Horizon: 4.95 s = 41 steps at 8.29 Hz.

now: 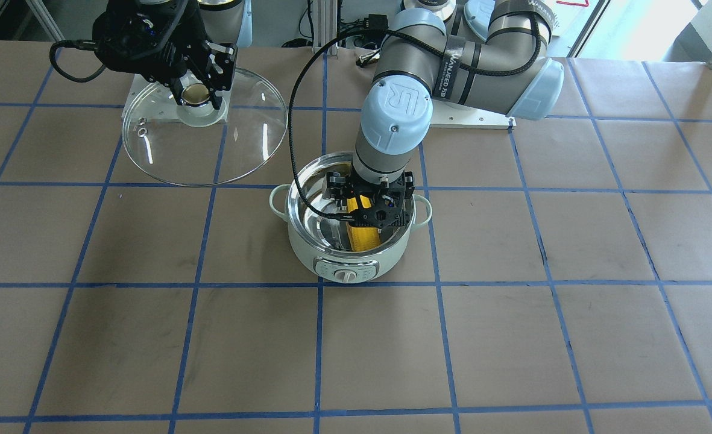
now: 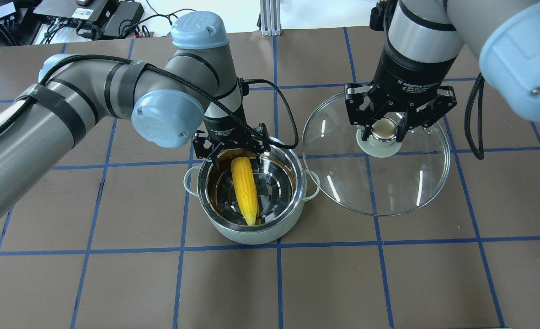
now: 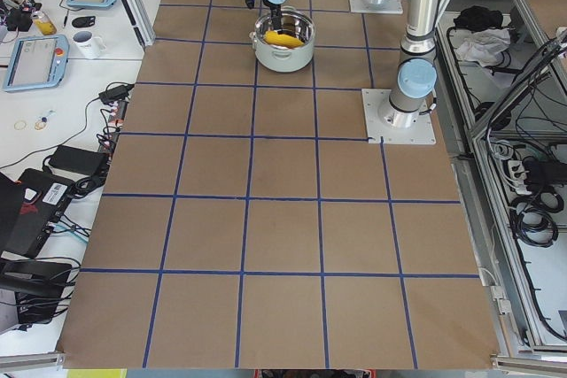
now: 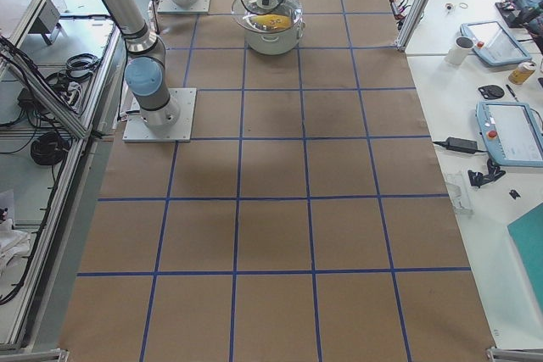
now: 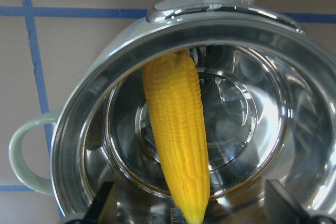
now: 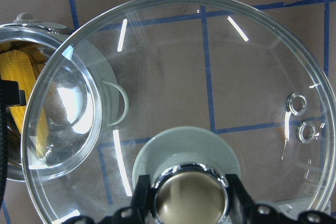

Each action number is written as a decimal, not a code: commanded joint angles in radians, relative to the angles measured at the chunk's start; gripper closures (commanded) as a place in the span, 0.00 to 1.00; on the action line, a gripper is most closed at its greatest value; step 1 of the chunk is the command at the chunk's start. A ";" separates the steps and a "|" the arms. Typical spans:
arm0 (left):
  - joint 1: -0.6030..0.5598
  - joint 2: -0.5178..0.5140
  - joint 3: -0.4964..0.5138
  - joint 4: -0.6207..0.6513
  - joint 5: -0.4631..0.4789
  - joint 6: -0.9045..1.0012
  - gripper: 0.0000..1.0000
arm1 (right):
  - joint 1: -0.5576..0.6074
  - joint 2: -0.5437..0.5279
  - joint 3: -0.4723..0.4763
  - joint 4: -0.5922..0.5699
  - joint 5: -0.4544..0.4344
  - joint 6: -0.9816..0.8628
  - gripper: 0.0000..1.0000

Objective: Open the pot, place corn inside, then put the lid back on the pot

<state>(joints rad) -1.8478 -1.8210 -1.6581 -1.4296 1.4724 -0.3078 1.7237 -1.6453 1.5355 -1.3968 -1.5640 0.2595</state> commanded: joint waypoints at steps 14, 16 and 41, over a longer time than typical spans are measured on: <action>0.274 0.137 0.239 -0.186 0.209 0.302 0.00 | 0.378 0.314 -0.034 -0.307 0.050 0.486 0.66; 0.274 0.137 0.239 -0.186 0.209 0.302 0.00 | 0.387 0.329 -0.026 -0.347 0.048 0.501 0.66; 0.277 0.141 0.238 -0.186 0.166 0.302 0.00 | 0.378 0.389 0.011 -0.416 0.035 0.452 0.65</action>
<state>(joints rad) -1.5708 -1.6797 -1.4190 -1.6153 1.6383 -0.0061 2.1016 -1.2578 1.5446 -1.8132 -1.5295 0.7126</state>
